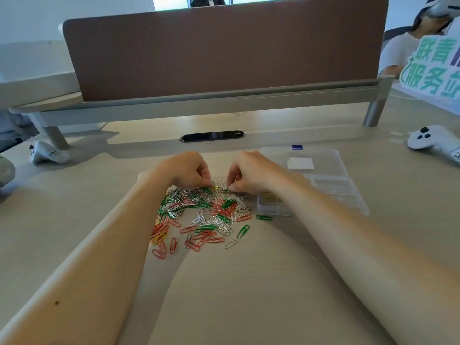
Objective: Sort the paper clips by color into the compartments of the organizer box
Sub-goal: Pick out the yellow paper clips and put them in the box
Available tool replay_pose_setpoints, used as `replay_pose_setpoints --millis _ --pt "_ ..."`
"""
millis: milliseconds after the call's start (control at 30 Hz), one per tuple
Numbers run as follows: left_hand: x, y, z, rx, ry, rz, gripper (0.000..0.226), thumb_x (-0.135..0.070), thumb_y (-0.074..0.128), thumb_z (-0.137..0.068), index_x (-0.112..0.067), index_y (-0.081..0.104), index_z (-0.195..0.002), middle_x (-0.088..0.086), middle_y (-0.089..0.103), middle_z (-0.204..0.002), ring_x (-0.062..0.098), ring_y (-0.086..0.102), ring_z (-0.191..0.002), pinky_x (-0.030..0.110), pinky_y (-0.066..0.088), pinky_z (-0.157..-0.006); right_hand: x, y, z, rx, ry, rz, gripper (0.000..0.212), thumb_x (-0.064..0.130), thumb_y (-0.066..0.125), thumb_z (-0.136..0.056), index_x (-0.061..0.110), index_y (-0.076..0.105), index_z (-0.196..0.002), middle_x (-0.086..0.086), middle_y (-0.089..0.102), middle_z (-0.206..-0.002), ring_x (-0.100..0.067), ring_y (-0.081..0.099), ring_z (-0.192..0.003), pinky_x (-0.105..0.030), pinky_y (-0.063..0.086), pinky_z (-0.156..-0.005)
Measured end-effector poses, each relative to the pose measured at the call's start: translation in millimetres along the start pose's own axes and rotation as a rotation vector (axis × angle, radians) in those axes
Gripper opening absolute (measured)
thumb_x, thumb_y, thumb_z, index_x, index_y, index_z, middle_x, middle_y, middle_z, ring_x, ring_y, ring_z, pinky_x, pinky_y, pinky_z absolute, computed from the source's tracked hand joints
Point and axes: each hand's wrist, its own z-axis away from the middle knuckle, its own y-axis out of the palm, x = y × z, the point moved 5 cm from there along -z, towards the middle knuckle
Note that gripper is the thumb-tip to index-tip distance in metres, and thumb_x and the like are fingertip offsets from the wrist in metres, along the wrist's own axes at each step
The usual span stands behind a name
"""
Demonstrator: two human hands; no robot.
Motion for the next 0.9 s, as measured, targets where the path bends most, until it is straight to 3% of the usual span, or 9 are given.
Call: replay_pose_setpoints --millis 67,267,433,533,667,767,900 --pt "1.0 -2.2 -0.2 -0.031 -0.001 0.023 0.002 -0.016 0.067 -0.087 -0.015 0.066 -0.085 -0.001 0.065 -0.082 0.014 0.058 -0.077 0.02 0.043 -0.063 -0.1 0.0 0.0 0.004 0.005 -0.008 0.009 0.017 0.073 -0.081 0.021 0.077 -0.087 0.013 0.059 -0.072 -0.008 0.059 -0.077 -0.025 0.045 -0.067" --pt "-2.5 -4.2 2.7 -0.016 0.028 0.094 0.014 -0.016 0.075 -0.079 -0.025 0.07 -0.088 -0.005 0.069 -0.088 0.009 0.063 -0.074 0.029 0.048 -0.076 -0.4 -0.7 2.0 0.007 0.012 -0.028 0.008 0.017 0.072 -0.082 0.02 0.077 -0.087 0.013 0.06 -0.071 -0.007 0.06 -0.075 -0.02 0.042 -0.059" --pt "-8.6 -2.3 4.8 0.019 0.011 0.04 0.008 -0.014 0.071 -0.082 -0.02 0.073 -0.087 -0.006 0.069 -0.085 0.009 0.06 -0.076 0.029 0.046 -0.081 0.0 -0.6 2.3 0.018 0.015 -0.039 0.008 0.017 0.072 -0.081 0.021 0.077 -0.086 0.015 0.06 -0.07 -0.009 0.063 -0.079 -0.023 0.048 -0.066" --pt "-8.8 -0.4 5.1 0.031 0.004 0.008 0.008 -0.012 0.068 -0.085 -0.015 0.073 -0.09 -0.003 0.069 -0.089 0.01 0.058 -0.078 0.026 0.043 -0.076 0.2 -0.3 2.4 0.021 0.01 -0.035 0.008 0.016 0.072 -0.082 0.02 0.077 -0.087 0.015 0.059 -0.07 -0.009 0.062 -0.079 -0.022 0.046 -0.065" --pt "-9.6 -5.0 5.2 -0.009 0.024 0.062 0.018 -0.001 0.061 -0.082 -0.017 0.07 -0.079 -0.004 0.067 -0.079 0.009 0.06 -0.072 0.028 0.05 -0.077 -1.4 -1.2 1.9 -0.006 0.006 -0.041 0.012 0.02 0.071 -0.083 0.021 0.077 -0.093 0.015 0.058 -0.072 -0.008 0.059 -0.076 -0.022 0.043 -0.065" --pt "-15.5 -10.4 7.4 -0.041 0.06 0.107 0.023 0.004 0.058 -0.08 -0.015 0.07 -0.075 -0.002 0.068 -0.073 0.007 0.06 -0.066 0.025 0.051 -0.071 0.6 -4.9 2.1 -0.05 -0.016 -0.078 0.02 0.028 0.071 -0.086 0.018 0.075 -0.103 0.006 0.063 -0.083 -0.008 0.058 -0.078 -0.02 0.04 -0.066" --pt "-23.7 -13.3 10.4 -0.058 0.117 0.129 0.025 0.006 0.057 -0.078 -0.015 0.07 -0.073 -0.003 0.067 -0.07 0.012 0.06 -0.069 0.024 0.05 -0.067 3.5 -7.1 1.2 -0.081 -0.027 -0.176 0.019 0.023 0.071 -0.086 0.014 0.076 -0.102 0.0 0.072 -0.093 -0.006 0.06 -0.076 -0.018 0.043 -0.064"
